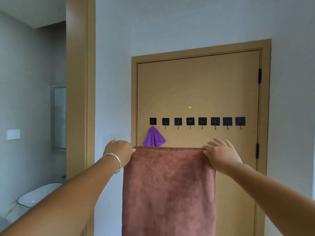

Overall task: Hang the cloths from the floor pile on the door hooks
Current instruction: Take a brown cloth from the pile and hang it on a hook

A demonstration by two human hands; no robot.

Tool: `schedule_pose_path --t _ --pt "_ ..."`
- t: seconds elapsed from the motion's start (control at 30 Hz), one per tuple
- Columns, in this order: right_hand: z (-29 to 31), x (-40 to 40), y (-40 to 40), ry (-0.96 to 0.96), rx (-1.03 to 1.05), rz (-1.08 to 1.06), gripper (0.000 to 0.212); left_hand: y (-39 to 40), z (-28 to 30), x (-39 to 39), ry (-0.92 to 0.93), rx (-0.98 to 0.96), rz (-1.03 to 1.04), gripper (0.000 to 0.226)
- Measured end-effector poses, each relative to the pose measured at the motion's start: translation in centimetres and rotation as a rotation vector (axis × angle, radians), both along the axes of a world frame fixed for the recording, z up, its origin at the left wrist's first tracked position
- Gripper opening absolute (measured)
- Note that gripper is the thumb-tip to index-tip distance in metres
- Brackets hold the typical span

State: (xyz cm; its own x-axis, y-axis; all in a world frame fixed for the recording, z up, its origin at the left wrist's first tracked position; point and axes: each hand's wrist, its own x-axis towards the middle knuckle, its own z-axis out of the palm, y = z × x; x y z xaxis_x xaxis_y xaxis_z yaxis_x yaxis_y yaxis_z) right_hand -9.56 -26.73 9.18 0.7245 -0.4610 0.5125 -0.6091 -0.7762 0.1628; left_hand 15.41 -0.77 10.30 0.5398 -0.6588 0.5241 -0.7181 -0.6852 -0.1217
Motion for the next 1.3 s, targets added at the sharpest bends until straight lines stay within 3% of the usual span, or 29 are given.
schedule_pose_path --t 0.37,0.77,1.13,1.3 --pt "-2.0 15.3 -11.5 -0.018 -0.023 -0.047 0.038 -12.6 -1.2 16.6 -0.054 0.003 -0.077 0.033" --pt "-1.4 30.0 -19.9 -0.335 -0.063 -0.058 0.033 -23.7 0.8 33.7 -0.082 -0.155 -0.279 0.028" --pt "-0.6 37.0 -25.5 -0.472 0.017 0.039 0.027 -31.5 0.3 40.3 -0.007 -0.256 -0.376 0.023" --pt "1.0 38.5 -28.9 -0.285 -0.141 0.129 0.027 -35.7 1.1 40.7 -0.107 -0.214 -0.496 0.047"
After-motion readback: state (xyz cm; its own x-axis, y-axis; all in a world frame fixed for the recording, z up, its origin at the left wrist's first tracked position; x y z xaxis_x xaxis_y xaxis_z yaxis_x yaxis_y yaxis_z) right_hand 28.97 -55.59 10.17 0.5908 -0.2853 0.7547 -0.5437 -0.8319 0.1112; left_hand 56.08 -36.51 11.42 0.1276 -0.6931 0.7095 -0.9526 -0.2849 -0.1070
